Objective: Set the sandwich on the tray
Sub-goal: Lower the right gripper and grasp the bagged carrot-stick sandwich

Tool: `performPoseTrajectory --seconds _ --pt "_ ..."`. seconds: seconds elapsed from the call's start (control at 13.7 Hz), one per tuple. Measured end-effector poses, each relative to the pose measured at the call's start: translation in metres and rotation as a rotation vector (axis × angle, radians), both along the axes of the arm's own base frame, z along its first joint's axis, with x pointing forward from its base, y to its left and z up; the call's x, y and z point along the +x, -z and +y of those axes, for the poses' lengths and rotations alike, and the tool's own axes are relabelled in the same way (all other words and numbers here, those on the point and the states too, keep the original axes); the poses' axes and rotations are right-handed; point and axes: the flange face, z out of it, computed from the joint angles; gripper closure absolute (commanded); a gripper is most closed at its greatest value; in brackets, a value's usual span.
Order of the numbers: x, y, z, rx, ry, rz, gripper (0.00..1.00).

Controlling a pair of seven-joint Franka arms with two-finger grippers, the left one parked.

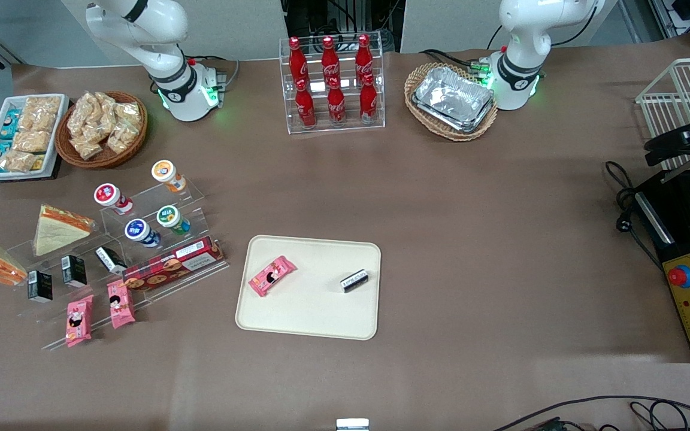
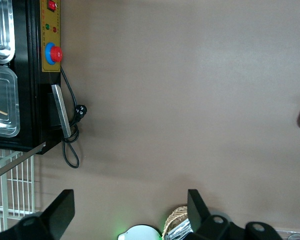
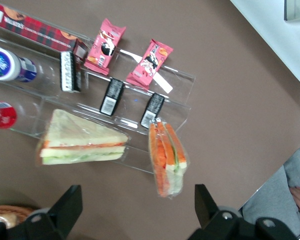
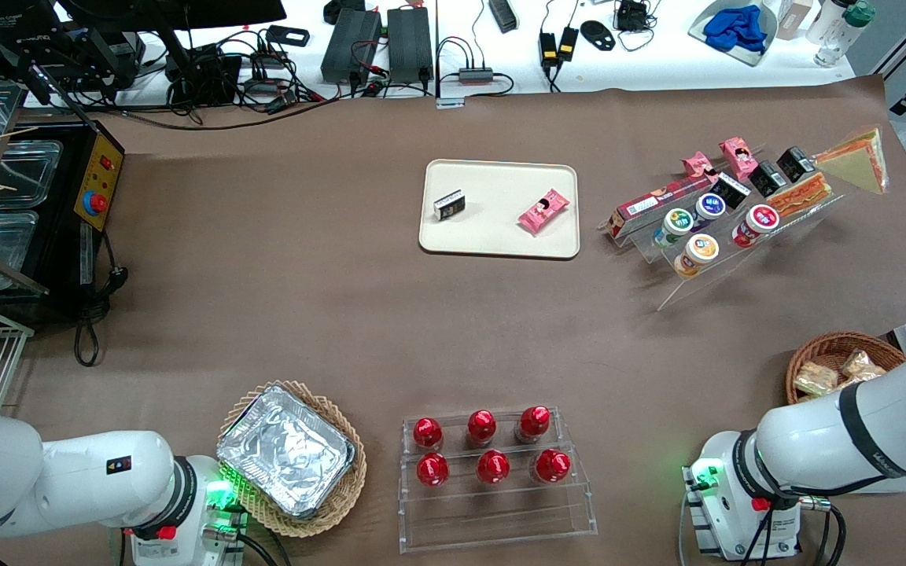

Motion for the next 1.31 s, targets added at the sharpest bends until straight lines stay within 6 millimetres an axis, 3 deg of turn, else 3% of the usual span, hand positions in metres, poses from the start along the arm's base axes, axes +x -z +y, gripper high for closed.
performPoseTrajectory --seconds 0.58,1.02,1.31 --pt "0.017 0.061 -0.035 0.009 -0.035 -0.007 0.00" --pt "0.027 0.094 -0.045 -0.003 -0.045 -0.005 0.00" --pt "0.024 0.131 -0.051 0.002 -0.064 -0.023 0.00"
